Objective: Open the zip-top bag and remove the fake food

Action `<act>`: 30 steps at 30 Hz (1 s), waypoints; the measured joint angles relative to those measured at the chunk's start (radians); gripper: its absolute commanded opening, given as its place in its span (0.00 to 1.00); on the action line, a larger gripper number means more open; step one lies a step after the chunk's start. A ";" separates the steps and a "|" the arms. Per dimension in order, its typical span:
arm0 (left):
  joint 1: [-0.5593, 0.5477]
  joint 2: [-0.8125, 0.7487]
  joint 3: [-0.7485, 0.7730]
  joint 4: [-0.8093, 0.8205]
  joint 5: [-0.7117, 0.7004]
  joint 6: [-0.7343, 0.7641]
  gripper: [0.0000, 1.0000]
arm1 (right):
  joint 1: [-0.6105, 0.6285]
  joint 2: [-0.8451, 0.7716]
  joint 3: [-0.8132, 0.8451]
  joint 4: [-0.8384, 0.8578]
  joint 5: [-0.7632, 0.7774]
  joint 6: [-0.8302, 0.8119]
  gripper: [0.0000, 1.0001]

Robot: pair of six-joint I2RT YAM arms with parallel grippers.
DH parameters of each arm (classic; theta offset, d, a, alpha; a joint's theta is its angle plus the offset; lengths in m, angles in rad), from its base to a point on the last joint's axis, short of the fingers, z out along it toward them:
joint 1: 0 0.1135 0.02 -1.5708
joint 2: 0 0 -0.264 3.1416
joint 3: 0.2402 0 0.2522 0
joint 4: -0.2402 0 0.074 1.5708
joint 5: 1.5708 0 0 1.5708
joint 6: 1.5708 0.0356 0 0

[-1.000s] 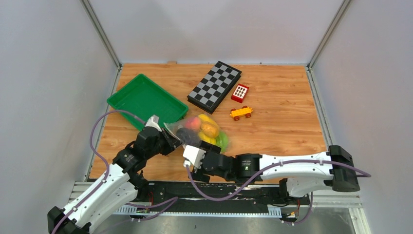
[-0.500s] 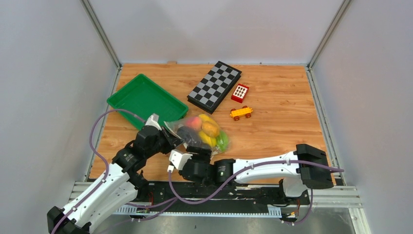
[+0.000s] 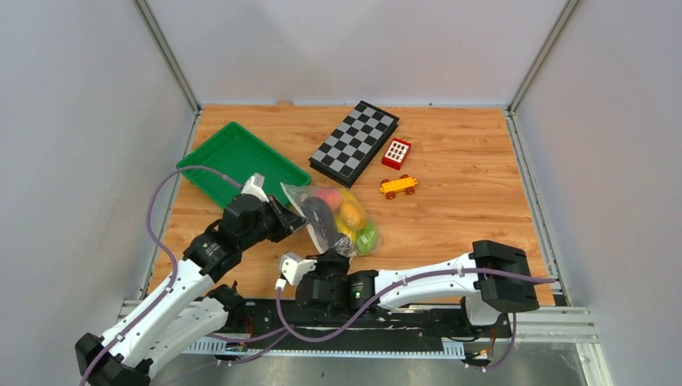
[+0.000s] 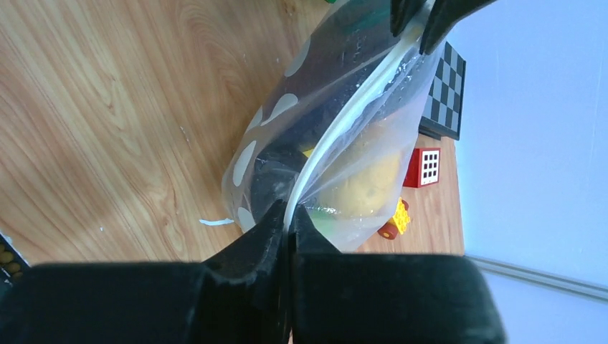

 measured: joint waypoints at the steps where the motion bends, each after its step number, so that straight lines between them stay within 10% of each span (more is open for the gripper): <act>1: 0.000 0.003 0.010 -0.003 0.000 0.004 0.00 | -0.001 -0.005 0.000 -0.004 0.001 0.003 0.00; 30: 0.089 0.526 0.468 -0.011 -0.138 0.232 0.00 | -0.148 -0.301 -0.107 -0.193 -0.017 0.111 0.00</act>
